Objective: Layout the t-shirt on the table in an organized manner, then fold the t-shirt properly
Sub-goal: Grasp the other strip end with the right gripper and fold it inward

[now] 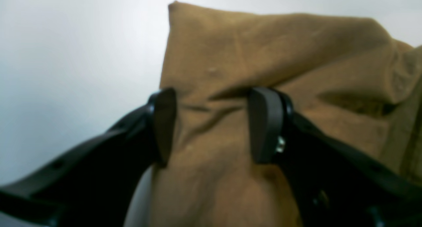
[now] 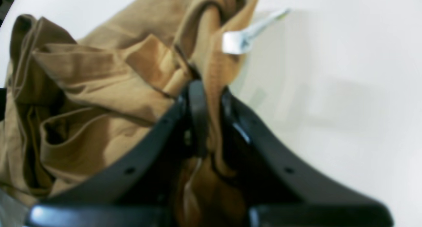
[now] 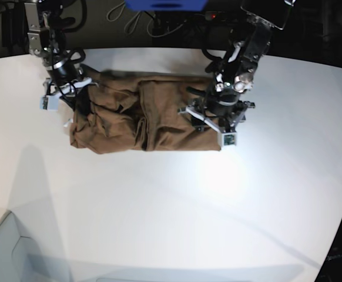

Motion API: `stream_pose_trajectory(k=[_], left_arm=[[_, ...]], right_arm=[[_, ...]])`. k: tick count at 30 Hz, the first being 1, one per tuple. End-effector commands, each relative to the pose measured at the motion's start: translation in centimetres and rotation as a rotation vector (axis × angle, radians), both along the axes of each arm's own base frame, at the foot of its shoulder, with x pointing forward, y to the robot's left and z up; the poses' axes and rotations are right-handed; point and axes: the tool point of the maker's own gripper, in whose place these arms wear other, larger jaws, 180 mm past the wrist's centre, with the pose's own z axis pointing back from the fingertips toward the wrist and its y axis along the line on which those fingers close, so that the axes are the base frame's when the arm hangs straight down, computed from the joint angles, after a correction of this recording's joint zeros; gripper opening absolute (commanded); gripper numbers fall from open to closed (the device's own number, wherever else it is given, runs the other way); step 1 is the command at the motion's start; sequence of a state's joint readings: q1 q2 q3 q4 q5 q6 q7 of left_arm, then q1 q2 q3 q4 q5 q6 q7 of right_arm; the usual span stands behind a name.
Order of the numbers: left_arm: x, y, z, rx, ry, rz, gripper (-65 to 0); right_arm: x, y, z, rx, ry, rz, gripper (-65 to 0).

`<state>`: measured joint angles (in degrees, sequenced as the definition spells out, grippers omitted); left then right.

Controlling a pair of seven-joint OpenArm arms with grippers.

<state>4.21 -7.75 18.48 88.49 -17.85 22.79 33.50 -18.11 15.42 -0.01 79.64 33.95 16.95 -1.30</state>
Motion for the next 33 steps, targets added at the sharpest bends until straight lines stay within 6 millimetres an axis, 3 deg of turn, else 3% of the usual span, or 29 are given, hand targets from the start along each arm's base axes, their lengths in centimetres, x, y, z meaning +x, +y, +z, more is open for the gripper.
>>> stream_pose_trajectory(k=[1, 6, 9, 13, 24, 30, 33], left_arm=[[0.3, -0.3, 1.0, -0.023, -0.017, 0.007, -30.8], [0.5, -0.7, 3.4, -0.050, -0.078, -0.003, -30.8], [0.7, -0.3, 3.4, -0.038, -0.080, -0.005, -30.8], [0.3, 0.1, 2.0, -0.019, -0.044, 0.000, -30.8], [-0.3, 0.4, 0.3, -0.003, 0.003, 0.008, -30.8], [-0.4, 0.3, 0.5, -0.008, -0.004, 0.006, -30.8], [-0.2, 0.1, 1.7, -0.020, -0.033, 0.001, -30.8]], right_arm=[[1.2, 0.3, 2.4, 0.005, -0.080, 0.018, -65.0], [2.8, 2.1, 8.2, 0.013, -0.233, 0.068, -65.0], [2.8, 3.3, 11.4, 0.017, -0.311, 0.097, -65.0], [2.0, 4.8, 13.6, 0.036, -0.358, 0.130, -65.0], [0.6, 11.5, 13.8, 0.134, -0.349, 0.289, -65.0], [0.8, 16.8, 10.9, -0.010, -0.340, 0.462, -65.0], [1.1, 17.6, 9.7, -0.031, -0.322, 0.454, -65.0]])
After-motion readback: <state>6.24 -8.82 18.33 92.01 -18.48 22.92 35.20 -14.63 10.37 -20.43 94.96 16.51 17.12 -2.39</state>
